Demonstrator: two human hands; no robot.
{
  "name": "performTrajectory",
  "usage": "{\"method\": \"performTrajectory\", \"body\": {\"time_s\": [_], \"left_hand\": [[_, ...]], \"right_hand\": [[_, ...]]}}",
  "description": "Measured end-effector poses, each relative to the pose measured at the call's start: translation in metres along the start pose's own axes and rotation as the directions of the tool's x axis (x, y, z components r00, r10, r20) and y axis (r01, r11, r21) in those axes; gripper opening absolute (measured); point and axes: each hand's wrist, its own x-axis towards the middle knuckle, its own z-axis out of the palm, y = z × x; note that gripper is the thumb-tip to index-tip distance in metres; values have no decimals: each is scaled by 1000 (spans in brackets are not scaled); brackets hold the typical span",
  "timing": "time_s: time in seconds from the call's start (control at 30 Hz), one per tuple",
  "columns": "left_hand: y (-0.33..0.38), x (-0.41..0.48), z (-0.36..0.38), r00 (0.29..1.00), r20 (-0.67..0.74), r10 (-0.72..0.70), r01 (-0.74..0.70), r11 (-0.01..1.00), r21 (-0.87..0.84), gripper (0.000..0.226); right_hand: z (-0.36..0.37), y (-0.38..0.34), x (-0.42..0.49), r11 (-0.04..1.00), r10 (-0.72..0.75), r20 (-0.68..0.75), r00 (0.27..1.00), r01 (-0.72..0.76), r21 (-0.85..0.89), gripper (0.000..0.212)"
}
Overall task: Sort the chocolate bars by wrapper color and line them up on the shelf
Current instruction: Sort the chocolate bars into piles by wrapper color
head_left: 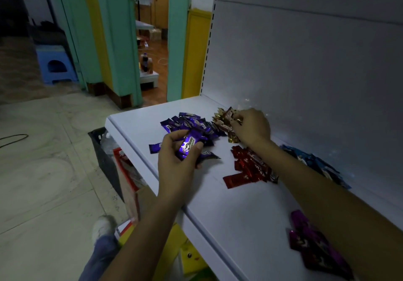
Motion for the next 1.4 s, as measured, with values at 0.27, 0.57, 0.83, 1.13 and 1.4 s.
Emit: {"method": "performTrajectory", "body": {"time_s": [0.27, 0.57, 0.83, 1.13, 1.4], "left_hand": [[2, 1, -3, 1000, -11, -26, 25, 995, -99, 26], [1, 1, -1, 993, -93, -74, 62, 991, -121, 20], [1, 1, -2, 993, -95, -63, 49, 989, -140, 29], [1, 2, -1, 992, -104, -74, 54, 983, -177, 15], [-4, 1, 0, 997, -68, -34, 30, 997, -69, 16]], "right_hand": [[-34, -49, -82, 707, -463, 418, 782, 41, 706, 19], [-43, -51, -60, 612, -199, 479, 855, -274, 742, 17], [5, -81, -15, 602, 92, 330, 939, -317, 733, 15], [29, -73, -15, 946, -134, 111, 985, 94, 310, 10], [-24, -78, -72, 500, -321, 359, 876, -166, 850, 15]]}}
